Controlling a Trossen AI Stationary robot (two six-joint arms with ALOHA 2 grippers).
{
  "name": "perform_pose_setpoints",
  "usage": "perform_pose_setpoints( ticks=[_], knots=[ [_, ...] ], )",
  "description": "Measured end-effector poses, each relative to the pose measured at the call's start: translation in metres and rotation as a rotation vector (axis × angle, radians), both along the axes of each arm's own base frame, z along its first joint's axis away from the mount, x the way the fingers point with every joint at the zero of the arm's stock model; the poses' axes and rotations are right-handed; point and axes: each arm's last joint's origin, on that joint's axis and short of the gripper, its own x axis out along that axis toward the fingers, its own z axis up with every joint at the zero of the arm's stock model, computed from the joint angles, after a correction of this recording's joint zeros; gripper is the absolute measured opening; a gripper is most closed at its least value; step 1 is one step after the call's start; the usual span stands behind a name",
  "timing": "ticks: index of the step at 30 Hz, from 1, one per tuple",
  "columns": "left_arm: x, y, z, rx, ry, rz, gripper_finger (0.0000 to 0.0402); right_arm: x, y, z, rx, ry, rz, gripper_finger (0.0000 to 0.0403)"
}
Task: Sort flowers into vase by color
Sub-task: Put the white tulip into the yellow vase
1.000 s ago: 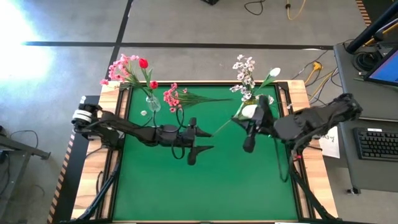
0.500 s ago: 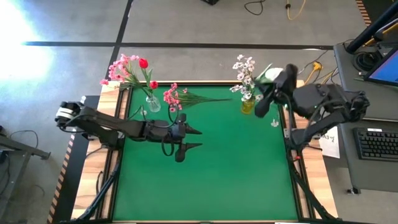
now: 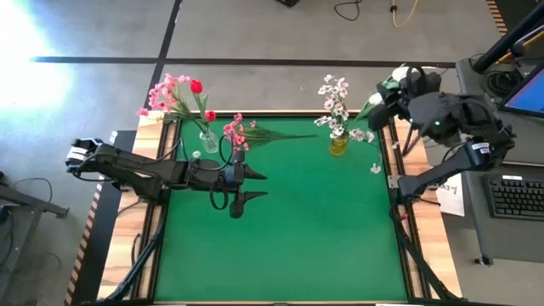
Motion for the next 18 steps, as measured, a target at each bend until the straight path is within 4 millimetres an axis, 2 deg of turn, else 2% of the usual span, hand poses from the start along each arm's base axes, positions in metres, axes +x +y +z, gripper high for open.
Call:
perform_pose_setpoints(
  ticks=[5, 12, 18],
  knots=[
    [-0.001, 0.002, 0.0, 0.019, 0.008, 0.065, 0.02, -0.007, -0.009, -0.009, 0.091, 0.03, -0.038, 0.0018],
    [-0.001, 0.003, -0.002, 0.037, 0.02, 0.094, 0.02, -0.001, -0.01, -0.012, 0.092, 0.021, -0.048, 0.0018],
    [-0.001, 0.003, -0.002, 0.045, 0.022, 0.092, 0.02, 0.009, -0.015, -0.029, 0.105, 0.059, -0.1, 0.0018]
  ],
)
